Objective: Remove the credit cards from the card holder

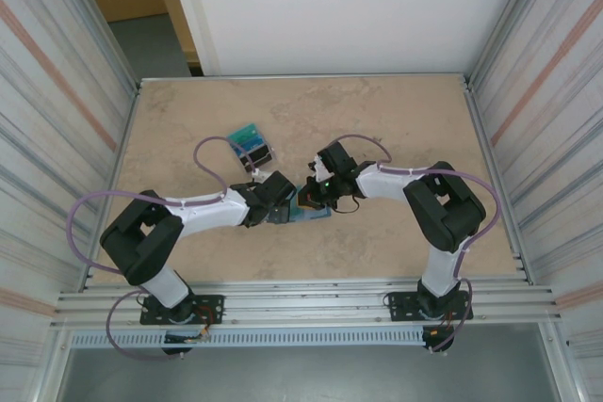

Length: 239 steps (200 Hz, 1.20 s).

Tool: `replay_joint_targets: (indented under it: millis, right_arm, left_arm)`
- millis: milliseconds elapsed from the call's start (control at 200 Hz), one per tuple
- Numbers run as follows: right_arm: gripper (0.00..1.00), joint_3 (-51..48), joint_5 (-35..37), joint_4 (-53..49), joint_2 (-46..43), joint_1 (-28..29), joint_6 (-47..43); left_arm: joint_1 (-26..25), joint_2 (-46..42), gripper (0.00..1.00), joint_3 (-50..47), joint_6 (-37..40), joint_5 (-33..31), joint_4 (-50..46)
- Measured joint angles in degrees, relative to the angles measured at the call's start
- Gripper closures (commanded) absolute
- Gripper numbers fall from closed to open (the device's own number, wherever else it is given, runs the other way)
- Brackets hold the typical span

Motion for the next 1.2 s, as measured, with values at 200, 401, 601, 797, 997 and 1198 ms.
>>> replay_joint_targets:
  millis: [200, 401, 601, 797, 997, 1198]
  right_arm:
    - [1.0, 0.0, 3.2, -2.5, -1.9, 0.1, -0.6]
    - [1.0, 0.0, 5.8, -5.5, -3.6, -0.2, -2.1]
    - [1.0, 0.0, 7.2, -7.3, -5.7, -0.8, -3.4]
    - [1.0, 0.0, 8.2, -9.4, -7.2, -1.2, -4.2]
    - [1.0, 0.0, 9.3, -11.1, -12.1, -2.3, -5.1]
    - [1.0, -2.4, 8.5, -7.9, -20.5, -4.9, -6.2]
  left_arm:
    - [0.0, 0.0, 0.01, 0.0, 0.0, 0.0, 0.0]
    - [0.0, 0.0, 0.01, 0.0, 0.0, 0.0, 0.0]
    - [0.0, -1.1, 0.01, -0.5, 0.0, 0.0, -0.2]
    - [0.0, -3.8, 0.01, -0.7, -0.1, 0.2, -0.8]
    - [0.9, -10.5, 0.01, -0.7, -0.1, 1.8, -1.0]
    - [5.1, -18.6, 0.02, -1.1, 0.0, 8.0, 3.3]
